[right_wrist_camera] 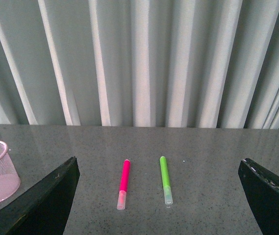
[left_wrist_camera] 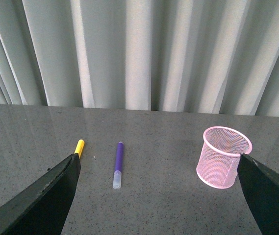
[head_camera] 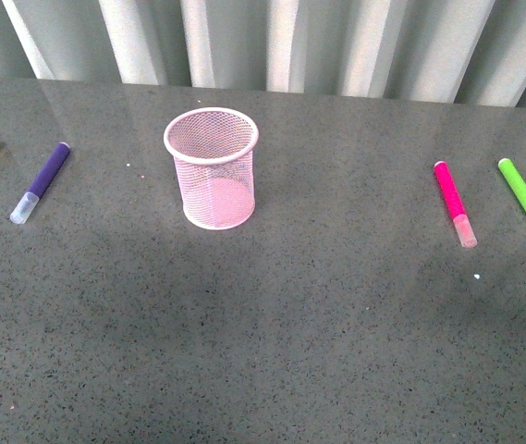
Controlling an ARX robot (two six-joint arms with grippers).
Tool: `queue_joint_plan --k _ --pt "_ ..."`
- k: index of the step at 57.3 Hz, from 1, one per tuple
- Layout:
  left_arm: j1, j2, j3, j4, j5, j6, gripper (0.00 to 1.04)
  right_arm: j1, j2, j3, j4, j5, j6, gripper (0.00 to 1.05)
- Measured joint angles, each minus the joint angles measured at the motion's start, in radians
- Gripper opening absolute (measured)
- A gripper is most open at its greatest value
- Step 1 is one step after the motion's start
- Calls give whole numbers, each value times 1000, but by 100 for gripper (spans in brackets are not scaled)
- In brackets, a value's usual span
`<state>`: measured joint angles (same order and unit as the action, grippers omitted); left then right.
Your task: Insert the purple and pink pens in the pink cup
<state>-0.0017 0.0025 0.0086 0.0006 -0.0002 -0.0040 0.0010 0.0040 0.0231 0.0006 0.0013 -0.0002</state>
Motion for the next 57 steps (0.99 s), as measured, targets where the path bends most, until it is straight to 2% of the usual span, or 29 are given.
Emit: queue_joint_plan --k 57 --pt "0 0 0 0 0 0 98 0 0 0 0 0 0 98"
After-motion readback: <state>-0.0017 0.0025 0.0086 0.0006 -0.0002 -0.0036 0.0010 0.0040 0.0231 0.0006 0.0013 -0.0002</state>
